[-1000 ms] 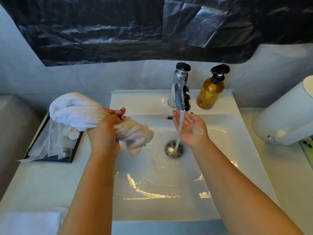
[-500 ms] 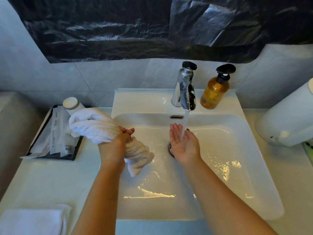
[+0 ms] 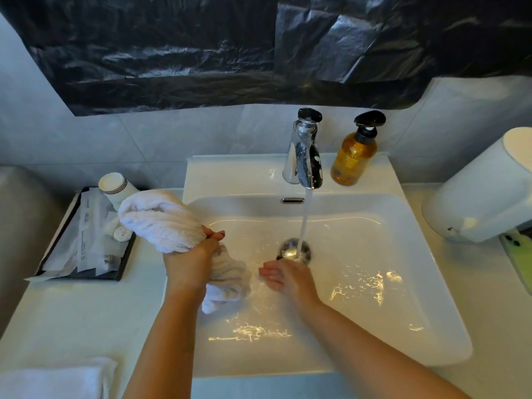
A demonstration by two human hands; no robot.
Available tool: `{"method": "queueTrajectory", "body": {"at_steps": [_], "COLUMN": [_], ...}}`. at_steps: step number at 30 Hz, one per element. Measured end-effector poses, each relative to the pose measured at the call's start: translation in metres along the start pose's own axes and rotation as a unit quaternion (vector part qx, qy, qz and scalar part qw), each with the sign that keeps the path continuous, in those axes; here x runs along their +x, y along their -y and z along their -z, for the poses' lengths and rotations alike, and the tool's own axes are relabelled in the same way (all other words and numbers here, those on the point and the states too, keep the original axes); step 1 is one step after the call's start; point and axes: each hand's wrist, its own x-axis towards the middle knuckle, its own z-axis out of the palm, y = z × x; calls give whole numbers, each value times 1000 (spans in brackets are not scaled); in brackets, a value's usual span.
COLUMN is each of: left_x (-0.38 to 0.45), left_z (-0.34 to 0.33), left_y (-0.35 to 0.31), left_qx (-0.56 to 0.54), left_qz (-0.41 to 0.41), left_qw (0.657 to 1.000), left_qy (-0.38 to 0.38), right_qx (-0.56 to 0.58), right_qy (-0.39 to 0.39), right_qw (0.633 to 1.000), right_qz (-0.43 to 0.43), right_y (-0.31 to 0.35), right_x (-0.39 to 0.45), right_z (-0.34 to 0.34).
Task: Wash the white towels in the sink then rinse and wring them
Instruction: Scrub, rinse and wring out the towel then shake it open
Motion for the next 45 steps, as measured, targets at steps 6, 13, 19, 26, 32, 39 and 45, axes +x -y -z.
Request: {"method": "queueTrajectory", "body": {"at_steps": [6,13,19,26,32,39,45], "left_x": [2,-4,-5,-2,3,2,-3], "left_z": [1,-3,-8,-9,-12,-14,-19], "left_y": [7,12,10,7,13,12,6], "left_qx": [-16,13,10,-28,-8,15,4], "left_qz": [35,25,41,32,50,33,27], "left_qw": [999,1000,999,999,999,999,1000], "left_qy": [-5,-4,1,-11,-16,-12,-7], "right_qx": [-248,-491,-524,-659,-688,-719,-783], "right_qy": [-235,-28,-2,-27,6,10,29], "right_qw": [887,824,762,605,576,594,548], "right_qz": [310,280,381,447,441,361,292], "right_y": [19,-6,-6,-1,1,17,33], "right_x": [22,33,31,35,34,29,25], "right_z": [105,85,72,98,88,67,56]}}
